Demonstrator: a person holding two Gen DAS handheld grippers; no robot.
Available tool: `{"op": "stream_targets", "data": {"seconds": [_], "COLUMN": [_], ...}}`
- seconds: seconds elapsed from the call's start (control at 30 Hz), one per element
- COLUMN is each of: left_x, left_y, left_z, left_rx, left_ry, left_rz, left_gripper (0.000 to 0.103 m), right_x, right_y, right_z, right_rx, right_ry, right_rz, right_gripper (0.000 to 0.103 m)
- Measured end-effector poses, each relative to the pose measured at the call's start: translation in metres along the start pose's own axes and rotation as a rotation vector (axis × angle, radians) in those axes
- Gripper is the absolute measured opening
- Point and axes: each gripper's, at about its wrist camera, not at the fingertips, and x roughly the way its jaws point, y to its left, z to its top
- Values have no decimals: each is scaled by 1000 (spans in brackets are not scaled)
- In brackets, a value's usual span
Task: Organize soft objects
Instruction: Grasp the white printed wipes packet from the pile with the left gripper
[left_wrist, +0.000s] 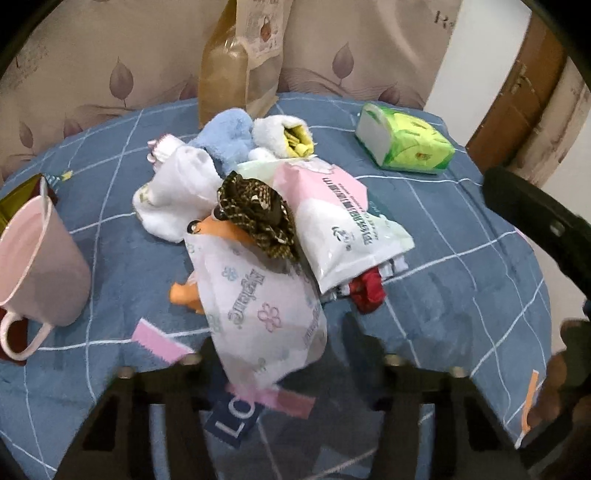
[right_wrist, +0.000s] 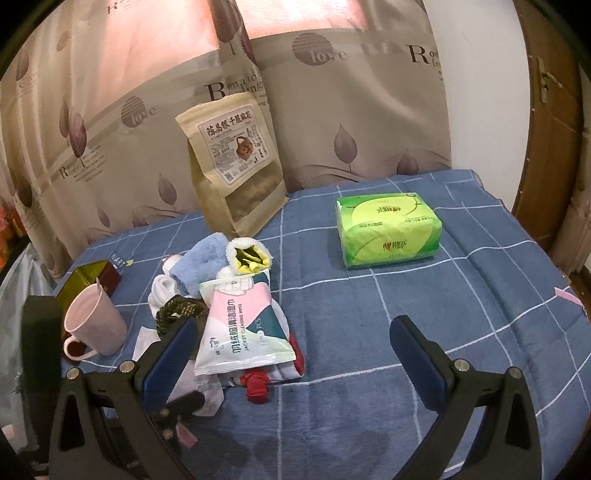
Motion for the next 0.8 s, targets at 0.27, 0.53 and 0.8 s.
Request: {"op": "stream_targets", "data": {"seconds": [0.27, 0.53, 0.8], "left_x": [-1, -26, -62], "left_y": [9, 11, 23], "left_z": [-3, -17, -26], "left_rx": [-32, -1, 4], "left_ry": [4, -23, -88], "left_rz": [-26, -23, -16], "left_gripper": [11, 11, 11], "right_x": [4, 11, 20], "right_y": [-4, 1, 9], "right_z": [-1, -5, -11], "right_rx": [8, -22, -62], "right_ry": [11, 27, 59], "right_rz": [-4, -12, -5], "right_gripper": [103, 103, 103]}}
